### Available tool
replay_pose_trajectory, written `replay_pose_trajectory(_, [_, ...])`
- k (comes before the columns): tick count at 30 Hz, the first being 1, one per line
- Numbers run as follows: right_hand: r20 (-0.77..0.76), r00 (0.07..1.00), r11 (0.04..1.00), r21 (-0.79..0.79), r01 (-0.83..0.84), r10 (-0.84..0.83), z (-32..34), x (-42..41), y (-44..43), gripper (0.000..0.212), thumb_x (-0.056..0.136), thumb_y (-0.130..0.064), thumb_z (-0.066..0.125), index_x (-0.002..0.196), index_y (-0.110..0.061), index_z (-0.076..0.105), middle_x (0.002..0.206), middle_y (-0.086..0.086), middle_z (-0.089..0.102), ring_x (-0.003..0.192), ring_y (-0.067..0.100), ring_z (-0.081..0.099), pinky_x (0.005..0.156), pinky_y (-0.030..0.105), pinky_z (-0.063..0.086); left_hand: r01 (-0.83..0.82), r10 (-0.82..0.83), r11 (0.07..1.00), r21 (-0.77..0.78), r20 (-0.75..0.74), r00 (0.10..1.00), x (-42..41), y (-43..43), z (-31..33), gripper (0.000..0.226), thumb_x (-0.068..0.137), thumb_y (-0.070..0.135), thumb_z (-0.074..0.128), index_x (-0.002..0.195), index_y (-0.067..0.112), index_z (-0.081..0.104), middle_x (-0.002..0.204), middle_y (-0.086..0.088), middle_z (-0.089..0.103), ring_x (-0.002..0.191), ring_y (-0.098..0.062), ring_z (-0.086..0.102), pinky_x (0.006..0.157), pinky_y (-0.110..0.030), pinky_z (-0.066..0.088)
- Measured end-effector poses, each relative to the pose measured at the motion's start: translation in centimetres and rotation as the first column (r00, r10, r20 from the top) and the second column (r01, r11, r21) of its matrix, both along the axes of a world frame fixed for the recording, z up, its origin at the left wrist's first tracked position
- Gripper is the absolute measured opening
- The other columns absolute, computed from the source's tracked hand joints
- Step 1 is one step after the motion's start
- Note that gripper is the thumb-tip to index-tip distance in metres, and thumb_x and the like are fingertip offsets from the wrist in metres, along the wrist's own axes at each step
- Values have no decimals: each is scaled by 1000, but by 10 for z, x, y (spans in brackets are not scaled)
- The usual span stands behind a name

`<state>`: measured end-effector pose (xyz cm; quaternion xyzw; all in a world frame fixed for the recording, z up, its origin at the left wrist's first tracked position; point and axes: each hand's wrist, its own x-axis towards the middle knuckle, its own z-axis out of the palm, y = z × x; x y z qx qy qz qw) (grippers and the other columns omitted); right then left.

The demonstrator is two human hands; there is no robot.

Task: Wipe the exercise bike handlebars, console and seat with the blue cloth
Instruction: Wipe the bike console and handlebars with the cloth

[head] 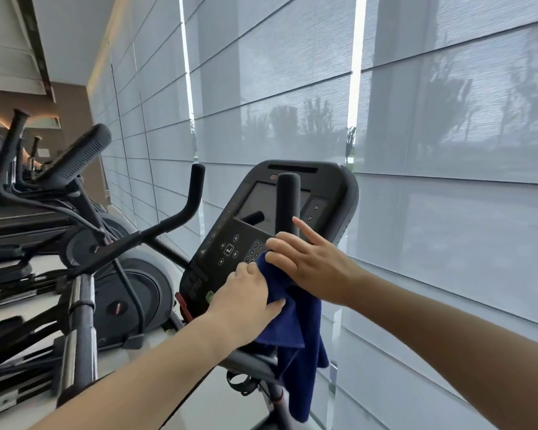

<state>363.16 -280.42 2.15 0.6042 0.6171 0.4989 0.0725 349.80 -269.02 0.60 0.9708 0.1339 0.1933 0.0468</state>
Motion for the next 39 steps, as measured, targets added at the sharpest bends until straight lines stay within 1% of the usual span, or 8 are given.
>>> replay_pose_trajectory(7, [-182,983,992,124,-14,36,-27,-7,7,23,93,-7,47,115,-1,47,130,21,54,130,36,42,111,48,29,-49,48,998,26,53,997,2,-7,-2,63,87,51,51,127,6,33,123,-11,44,111,-22,49,92,-30,45])
replay_pose_trajectory(10, [-260,962,988,146,-50,87,-35,-16,9,24,93,-5,44,115,3,48,130,24,53,129,37,43,106,47,38,-28,26,995,93,29,999,-9,-6,-5,63,88,47,51,131,5,29,126,-11,41,113,-22,45,95,-30,42])
replay_pose_trajectory(14, [-299,943,980,173,-93,142,-36,-28,10,40,83,0,50,123,-2,44,136,23,47,132,34,39,110,48,32,1,-1,998,55,8,1000,-37,5,-15,75,88,43,53,142,9,14,138,-7,34,122,-21,39,98,-33,41])
replay_pose_trajectory(18, [-200,975,994,-43,-103,93,-42,-42,18,59,84,-14,42,141,-11,29,144,7,40,138,26,28,117,45,10,-70,69,994,80,13,998,-54,8,-22,71,88,49,50,139,8,22,135,-5,37,122,-20,39,101,-30,39])
replay_pose_trajectory(24, [-96,987,991,-35,-131,127,-39,-35,24,41,92,-18,47,132,-11,46,124,2,58,117,22,52,106,36,35,-200,218,938,283,-34,975,-40,-7,-20,62,93,49,42,130,1,31,125,-13,44,113,-22,44,95,-29,38])
replay_pose_trajectory(27, [-63,982,983,-45,-179,176,-33,-28,23,35,97,-16,39,129,-9,50,121,2,60,113,21,55,104,33,37,-232,260,895,381,-22,965,-32,-10,-19,59,94,48,39,126,-1,34,121,-15,45,108,-22,44,93,-29,39])
replay_pose_trajectory(34, [62,973,962,-177,-208,222,-12,-10,17,40,98,-12,32,136,-8,42,124,2,58,113,19,54,105,30,38,-270,264,909,318,64,962,-28,-11,-25,69,90,57,40,129,1,31,115,-10,42,103,-19,41,88,-27,40])
replay_pose_trajectory(39, [56,986,973,-179,-145,157,3,5,8,49,91,-13,45,139,-9,38,126,2,57,115,19,54,107,31,35,-239,215,937,256,119,969,-14,-12,-19,73,88,62,36,130,2,30,117,-10,41,104,-21,40,89,-31,44])
